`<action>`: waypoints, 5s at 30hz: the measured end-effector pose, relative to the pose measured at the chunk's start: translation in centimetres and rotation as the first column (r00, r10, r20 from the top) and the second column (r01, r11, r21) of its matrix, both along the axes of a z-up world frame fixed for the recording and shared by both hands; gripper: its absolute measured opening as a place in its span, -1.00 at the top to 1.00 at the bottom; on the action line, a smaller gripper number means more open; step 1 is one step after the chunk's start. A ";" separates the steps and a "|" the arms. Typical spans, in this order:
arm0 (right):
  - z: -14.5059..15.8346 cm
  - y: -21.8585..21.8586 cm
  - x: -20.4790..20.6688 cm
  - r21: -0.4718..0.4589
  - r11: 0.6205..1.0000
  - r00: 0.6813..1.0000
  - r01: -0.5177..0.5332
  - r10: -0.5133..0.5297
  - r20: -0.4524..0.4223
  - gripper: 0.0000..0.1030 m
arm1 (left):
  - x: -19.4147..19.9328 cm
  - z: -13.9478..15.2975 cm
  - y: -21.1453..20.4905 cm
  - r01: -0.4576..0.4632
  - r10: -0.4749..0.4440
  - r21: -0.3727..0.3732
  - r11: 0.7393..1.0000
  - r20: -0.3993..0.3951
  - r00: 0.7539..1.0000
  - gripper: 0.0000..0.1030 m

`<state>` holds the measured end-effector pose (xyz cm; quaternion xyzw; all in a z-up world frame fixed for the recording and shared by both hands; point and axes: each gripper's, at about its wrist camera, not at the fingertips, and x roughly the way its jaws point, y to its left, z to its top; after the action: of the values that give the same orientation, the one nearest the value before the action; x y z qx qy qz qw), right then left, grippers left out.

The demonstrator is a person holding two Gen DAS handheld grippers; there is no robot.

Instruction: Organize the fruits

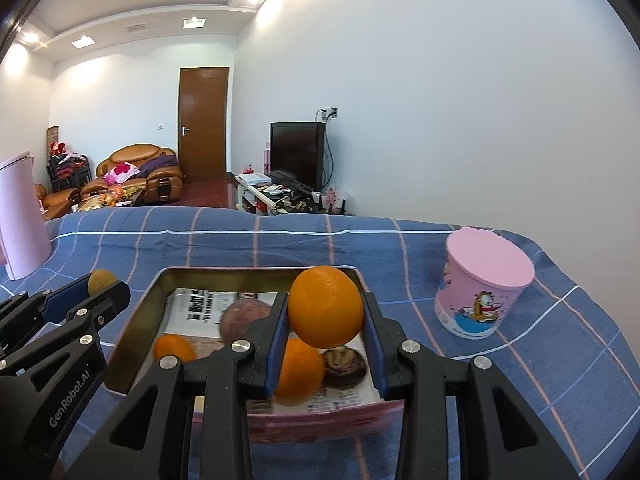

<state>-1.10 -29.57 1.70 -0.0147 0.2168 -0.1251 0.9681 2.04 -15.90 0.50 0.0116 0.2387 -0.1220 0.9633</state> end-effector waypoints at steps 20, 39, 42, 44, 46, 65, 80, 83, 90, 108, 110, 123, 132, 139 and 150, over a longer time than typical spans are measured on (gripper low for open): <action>-0.3 -2.4 3.6 0.055 0.998 0.999 0.001 0.002 -0.053 0.28 | 5.1 -1.1 -2.6 0.050 -0.060 -0.070 0.996 -0.143 0.988 0.44; -1.9 -1.7 7.3 0.162 0.977 0.974 -0.138 0.163 -0.156 0.27 | 6.5 -1.6 -3.3 0.063 -0.072 -0.050 0.997 -0.210 0.975 0.44; -2.1 -1.5 7.6 0.173 0.973 0.969 -0.150 0.180 -0.172 0.28 | 6.5 -1.7 -3.4 0.061 -0.069 -0.043 0.997 -0.220 0.973 0.44; -2.3 -1.7 7.8 0.188 0.970 0.966 -0.153 0.187 -0.178 0.27 | 6.6 -1.7 -3.6 0.062 -0.067 -0.032 0.998 -0.220 0.973 0.44; -2.4 -1.8 7.9 0.198 0.968 0.965 -0.152 0.189 -0.183 0.27 | 6.5 -1.7 -3.6 0.062 -0.066 -0.023 0.998 -0.222 0.973 0.44; -2.5 -4.0 7.1 0.325 0.924 0.957 -0.201 0.255 -0.135 0.15 | 5.3 -1.6 -2.5 0.037 -0.040 -0.020 0.999 -0.212 0.976 0.29; 0.8 -3.0 0.8 0.177 0.973 0.978 -0.151 0.121 0.168 -0.40 | -0.6 0.6 -1.4 -0.032 0.029 0.060 0.998 0.061 0.998 -1.00; 1.1 -1.9 -0.2 0.111 0.987 0.974 -0.120 0.096 0.203 -0.41 | -1.0 0.9 -0.9 -0.044 0.040 0.051 0.998 0.079 0.996 -1.00; 1.6 -1.1 -3.0 0.063 0.995 0.966 -0.077 0.058 0.253 -0.41 | -2.6 1.2 0.4 -0.079 0.074 0.034 0.996 0.131 0.989 -1.00; 1.9 -1.0 -7.0 0.075 0.997 0.948 -0.028 0.002 0.319 -0.41 | -5.1 1.3 2.1 -0.097 0.096 0.002 0.995 0.166 0.982 -1.00; 2.0 -0.9 -7.1 0.073 0.997 0.947 -0.026 0.001 0.320 -0.41 | -5.1 1.4 2.1 -0.094 0.092 0.003 0.996 0.167 0.982 -1.00; 2.0 -0.9 -7.2 0.079 0.997 0.951 -0.018 -0.008 0.309 -0.41 | -5.1 1.4 2.3 -0.105 0.104 -0.004 0.994 0.158 0.982 -1.00; 1.9 -1.1 -7.0 0.085 0.996 0.955 -0.014 -0.012 0.295 -0.41 | -4.6 1.3 2.4 -0.098 0.097 0.002 0.995 0.131 0.987 -1.00; 1.9 -1.2 -6.8 0.089 0.996 0.959 -0.012 -0.014 0.284 -0.41 | -4.3 1.2 2.4 -0.126 0.123 0.011 0.992 0.120 0.985 -1.00; 1.9 -1.2 -6.7 0.091 0.996 0.960 -0.010 -0.016 0.278 -0.41 | -4.0 1.0 2.8 -0.149 0.148 0.001 0.989 0.107 0.983 -1.00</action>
<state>-7.80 -30.78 3.55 0.0477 0.0839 -0.1173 0.9884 -2.00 -13.13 1.54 0.0044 0.1878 -0.0481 0.9810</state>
